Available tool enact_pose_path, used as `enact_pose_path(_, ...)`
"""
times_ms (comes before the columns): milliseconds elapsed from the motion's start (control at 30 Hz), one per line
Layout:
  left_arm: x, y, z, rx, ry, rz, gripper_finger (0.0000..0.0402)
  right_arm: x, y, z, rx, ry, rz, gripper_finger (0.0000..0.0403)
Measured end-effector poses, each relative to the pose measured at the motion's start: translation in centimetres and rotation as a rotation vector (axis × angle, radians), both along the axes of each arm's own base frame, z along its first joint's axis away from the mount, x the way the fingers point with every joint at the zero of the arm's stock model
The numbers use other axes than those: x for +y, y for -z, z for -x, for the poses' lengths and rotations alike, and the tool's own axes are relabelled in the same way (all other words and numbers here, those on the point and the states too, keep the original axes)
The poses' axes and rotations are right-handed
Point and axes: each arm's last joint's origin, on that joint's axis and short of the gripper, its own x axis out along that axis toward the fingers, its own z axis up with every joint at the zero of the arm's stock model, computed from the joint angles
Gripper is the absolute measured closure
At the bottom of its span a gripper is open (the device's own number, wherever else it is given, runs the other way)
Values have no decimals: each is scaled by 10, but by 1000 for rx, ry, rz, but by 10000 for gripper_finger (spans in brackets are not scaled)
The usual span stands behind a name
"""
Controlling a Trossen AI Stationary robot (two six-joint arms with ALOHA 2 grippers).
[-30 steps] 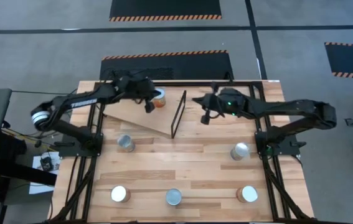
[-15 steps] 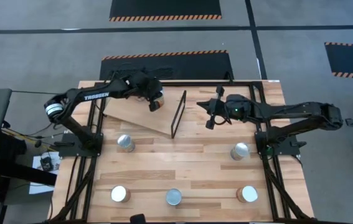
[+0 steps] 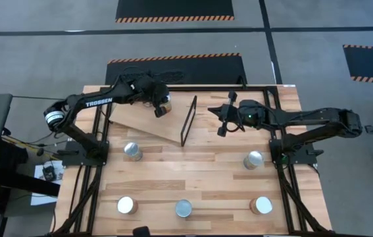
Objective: Pick and place cans onto a shelf
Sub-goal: Put the top canned green beans on the shelf
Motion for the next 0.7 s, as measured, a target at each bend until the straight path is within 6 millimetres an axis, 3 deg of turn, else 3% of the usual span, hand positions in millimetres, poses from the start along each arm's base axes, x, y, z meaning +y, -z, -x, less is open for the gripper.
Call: enact_pose_path(700,14,2,12,28,-60,3,401,0,0,0,-1,0,-3,396)
